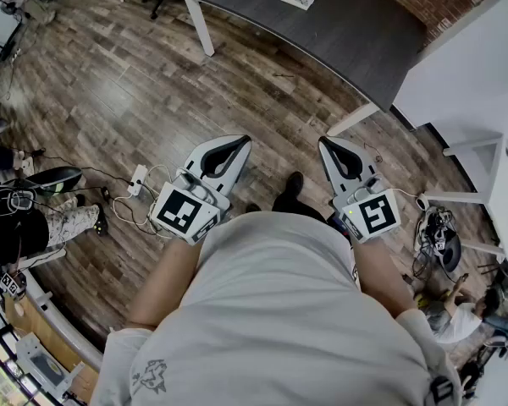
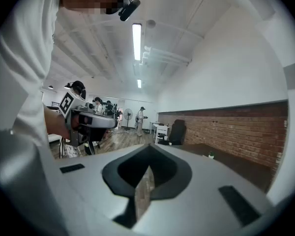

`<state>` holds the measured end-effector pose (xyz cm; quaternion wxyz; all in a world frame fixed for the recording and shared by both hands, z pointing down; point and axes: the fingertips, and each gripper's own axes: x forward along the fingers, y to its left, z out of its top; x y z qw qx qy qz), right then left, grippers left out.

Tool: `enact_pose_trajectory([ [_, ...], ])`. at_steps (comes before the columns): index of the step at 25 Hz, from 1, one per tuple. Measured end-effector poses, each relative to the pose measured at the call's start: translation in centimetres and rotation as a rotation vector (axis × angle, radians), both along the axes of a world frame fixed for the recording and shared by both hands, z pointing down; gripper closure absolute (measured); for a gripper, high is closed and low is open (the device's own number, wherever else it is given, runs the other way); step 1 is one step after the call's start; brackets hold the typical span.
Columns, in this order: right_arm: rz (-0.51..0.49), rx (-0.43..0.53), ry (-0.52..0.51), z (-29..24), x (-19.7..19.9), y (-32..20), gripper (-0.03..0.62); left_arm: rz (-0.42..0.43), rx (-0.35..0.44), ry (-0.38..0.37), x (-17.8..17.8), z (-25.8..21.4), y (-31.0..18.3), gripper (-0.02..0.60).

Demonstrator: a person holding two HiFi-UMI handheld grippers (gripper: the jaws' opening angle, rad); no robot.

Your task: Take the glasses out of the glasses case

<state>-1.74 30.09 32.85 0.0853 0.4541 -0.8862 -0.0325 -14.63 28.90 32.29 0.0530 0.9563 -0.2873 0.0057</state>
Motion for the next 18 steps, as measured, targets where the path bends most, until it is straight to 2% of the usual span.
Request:
enact_pose_trajectory([
  [11, -0.03, -0.013, -0.009, 0.7, 1.4, -2.7, 0.588, -0.011, -0.015, -0.003, 1.5, 0.6, -2.8, 0.571],
  [18, -0.042, -0.019, -0.01, 1.3, 4.9, -6.1, 0.588, -0.019, -0.03, -0.01, 4.8, 1.3, -6.0, 0.571],
])
